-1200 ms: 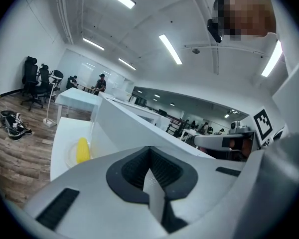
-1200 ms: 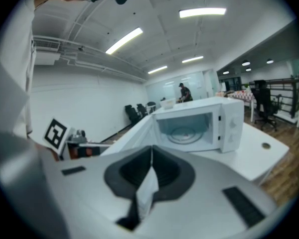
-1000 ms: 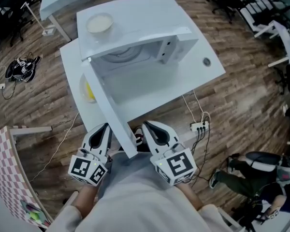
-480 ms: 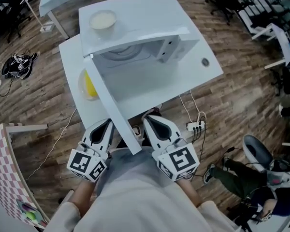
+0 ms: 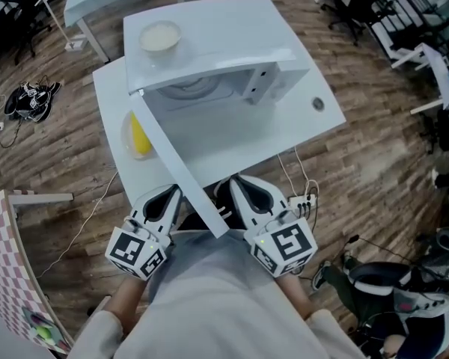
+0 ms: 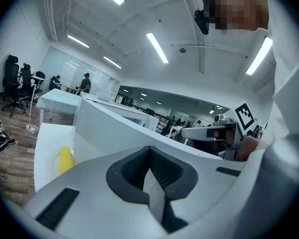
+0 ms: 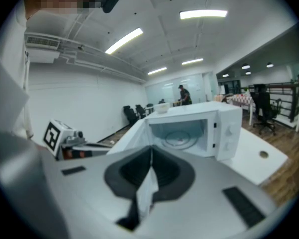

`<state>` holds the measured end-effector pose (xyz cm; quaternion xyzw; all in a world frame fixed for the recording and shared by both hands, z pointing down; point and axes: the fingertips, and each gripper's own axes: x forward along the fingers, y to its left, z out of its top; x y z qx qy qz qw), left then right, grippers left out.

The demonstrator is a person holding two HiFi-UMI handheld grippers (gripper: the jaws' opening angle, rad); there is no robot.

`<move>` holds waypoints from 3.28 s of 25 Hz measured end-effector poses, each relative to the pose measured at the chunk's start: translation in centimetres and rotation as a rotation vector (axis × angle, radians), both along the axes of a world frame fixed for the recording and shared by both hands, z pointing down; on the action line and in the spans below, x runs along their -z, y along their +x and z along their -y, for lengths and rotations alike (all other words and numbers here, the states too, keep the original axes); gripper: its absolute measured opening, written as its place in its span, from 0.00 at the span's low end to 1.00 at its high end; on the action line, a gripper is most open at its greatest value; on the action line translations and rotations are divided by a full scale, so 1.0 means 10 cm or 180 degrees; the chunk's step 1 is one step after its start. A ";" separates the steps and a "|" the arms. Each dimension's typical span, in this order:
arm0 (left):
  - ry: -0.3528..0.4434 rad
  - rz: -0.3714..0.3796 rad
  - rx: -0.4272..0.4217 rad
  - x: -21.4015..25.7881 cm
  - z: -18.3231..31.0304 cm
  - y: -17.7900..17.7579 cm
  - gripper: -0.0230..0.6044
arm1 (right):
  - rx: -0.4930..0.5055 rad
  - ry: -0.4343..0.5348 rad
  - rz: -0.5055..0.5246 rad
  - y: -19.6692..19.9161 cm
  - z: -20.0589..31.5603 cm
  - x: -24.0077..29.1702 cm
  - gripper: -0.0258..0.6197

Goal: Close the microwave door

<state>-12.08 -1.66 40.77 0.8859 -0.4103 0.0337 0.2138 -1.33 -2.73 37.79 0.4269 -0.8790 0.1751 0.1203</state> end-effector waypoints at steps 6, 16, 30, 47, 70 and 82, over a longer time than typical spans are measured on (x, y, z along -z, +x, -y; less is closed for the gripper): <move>-0.0010 0.0063 -0.0098 0.00 0.09 0.07 0.07 | 0.0027 -0.0033 0.0011 0.07 0.08 -0.01 0.08; 0.0013 0.0040 -0.0164 0.00 0.24 0.30 0.07 | -0.0046 -0.0062 -0.0025 0.32 0.22 -0.02 0.08; -0.0016 -0.0010 -0.0278 0.02 0.44 0.54 0.07 | -0.0280 -0.0106 0.0025 0.65 0.36 -0.01 0.08; -0.0059 -0.0039 -0.0256 0.02 0.67 0.64 0.07 | -0.0370 -0.0141 0.0072 0.85 0.52 0.01 0.08; -0.0058 -0.0048 -0.0207 -0.03 0.90 0.78 0.07 | -0.0466 -0.0054 0.0178 1.06 0.78 0.09 0.08; -0.0079 -0.0053 -0.0220 -0.05 1.04 0.83 0.07 | -0.0516 -0.0076 0.0244 1.12 0.87 0.06 0.08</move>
